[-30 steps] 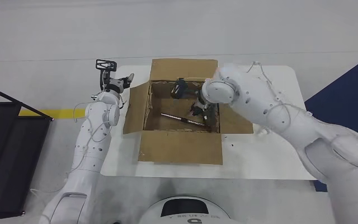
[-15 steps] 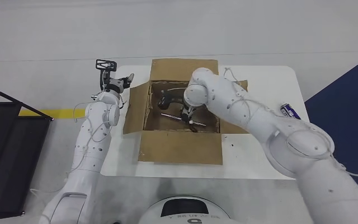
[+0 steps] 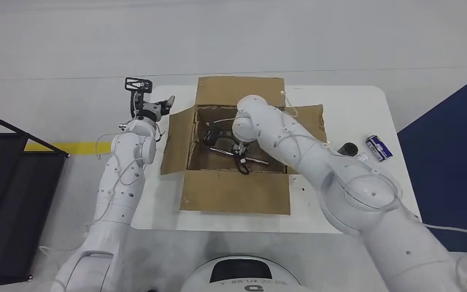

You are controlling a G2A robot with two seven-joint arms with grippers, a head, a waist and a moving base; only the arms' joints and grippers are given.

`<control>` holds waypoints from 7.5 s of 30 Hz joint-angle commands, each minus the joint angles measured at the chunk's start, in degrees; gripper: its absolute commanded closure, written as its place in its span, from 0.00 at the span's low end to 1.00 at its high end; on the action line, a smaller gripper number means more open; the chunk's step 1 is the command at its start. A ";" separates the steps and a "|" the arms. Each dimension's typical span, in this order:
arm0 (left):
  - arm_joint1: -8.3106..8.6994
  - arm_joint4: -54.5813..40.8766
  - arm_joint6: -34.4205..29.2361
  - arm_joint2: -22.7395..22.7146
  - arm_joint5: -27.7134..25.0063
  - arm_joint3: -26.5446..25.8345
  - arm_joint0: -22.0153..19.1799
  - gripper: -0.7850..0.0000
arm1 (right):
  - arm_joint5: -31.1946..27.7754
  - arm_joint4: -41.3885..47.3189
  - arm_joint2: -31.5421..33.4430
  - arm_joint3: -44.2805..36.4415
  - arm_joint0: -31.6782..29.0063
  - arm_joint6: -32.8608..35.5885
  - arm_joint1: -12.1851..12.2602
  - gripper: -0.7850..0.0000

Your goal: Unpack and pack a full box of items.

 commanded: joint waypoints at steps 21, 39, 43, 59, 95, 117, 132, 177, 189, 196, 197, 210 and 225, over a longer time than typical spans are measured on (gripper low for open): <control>0.00 0.00 0.00 0.00 0.00 0.00 0.00 0.00 | -0.81 -6.81 0.20 12.15 0.08 -0.33 -7.17 1.00; 0.00 0.00 0.00 0.00 0.00 0.00 0.00 0.00 | -7.59 -2.93 5.52 10.34 5.30 -0.62 -4.14 1.00; 0.00 0.00 0.00 0.00 0.00 0.00 0.00 0.00 | -8.38 -2.75 7.28 5.93 6.48 -0.50 -1.87 1.00; 0.00 0.00 0.00 0.00 0.00 0.00 0.00 0.00 | 1.03 -11.20 43.43 -62.68 -20.09 9.88 23.00 1.00; 0.00 0.00 0.00 0.00 0.00 0.00 0.00 0.00 | 29.27 -18.78 94.57 -85.86 -75.86 13.62 31.20 1.00; 0.00 0.00 0.00 0.00 0.00 0.00 0.00 0.00 | 33.22 -20.56 75.07 -58.48 -51.76 23.70 31.08 1.00; 0.00 0.00 0.00 0.00 0.00 0.00 0.00 0.00 | 33.73 -18.70 71.95 -52.31 -48.57 23.70 31.22 0.96; 0.00 0.00 0.00 0.00 0.00 0.00 0.00 0.00 | 26.28 -20.36 41.56 -65.19 -20.72 16.10 27.91 0.40; 0.00 0.00 0.00 0.00 0.00 0.00 0.00 0.00 | 27.51 -17.71 24.40 -45.89 -11.69 14.58 20.80 0.41; 0.00 0.00 0.00 0.00 0.00 0.00 0.00 0.00 | 28.97 -17.74 21.43 -37.60 -10.49 13.36 18.44 0.51; 0.00 0.00 0.00 0.00 0.00 0.00 0.00 0.00 | 28.97 -17.63 21.10 -36.63 -10.50 13.01 18.13 0.50; 0.00 0.00 0.00 0.00 0.00 0.00 0.00 0.00 | 31.72 -21.81 15.80 -24.97 -9.37 10.05 13.57 0.50; 0.00 0.00 0.00 0.00 0.00 0.00 0.00 0.00 | 33.98 -24.48 14.69 -14.02 -7.43 7.39 9.16 0.57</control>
